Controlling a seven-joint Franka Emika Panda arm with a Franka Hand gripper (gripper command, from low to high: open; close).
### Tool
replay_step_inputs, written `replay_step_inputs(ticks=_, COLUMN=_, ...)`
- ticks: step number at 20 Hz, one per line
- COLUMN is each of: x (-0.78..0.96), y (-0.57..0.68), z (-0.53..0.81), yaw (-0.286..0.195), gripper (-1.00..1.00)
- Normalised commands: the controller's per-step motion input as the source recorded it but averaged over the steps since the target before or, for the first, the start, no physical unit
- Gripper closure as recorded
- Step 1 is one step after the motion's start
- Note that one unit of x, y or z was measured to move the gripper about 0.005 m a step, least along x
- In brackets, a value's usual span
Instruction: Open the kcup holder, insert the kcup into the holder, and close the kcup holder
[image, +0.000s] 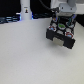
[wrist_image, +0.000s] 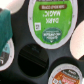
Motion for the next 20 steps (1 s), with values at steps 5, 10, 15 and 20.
replay_step_inputs(ticks=5, x=0.54, y=-0.44, z=0.38, yaw=0.006, gripper=-1.00)
replay_step_inputs(ticks=10, x=0.71, y=-0.50, z=0.27, yaw=-0.012, gripper=-1.00)
replay_step_inputs(ticks=15, x=0.86, y=-0.43, z=0.18, yaw=-0.019, gripper=-1.00)
replay_step_inputs(ticks=20, x=0.81, y=-0.33, z=0.03, yaw=0.001, gripper=-1.00)
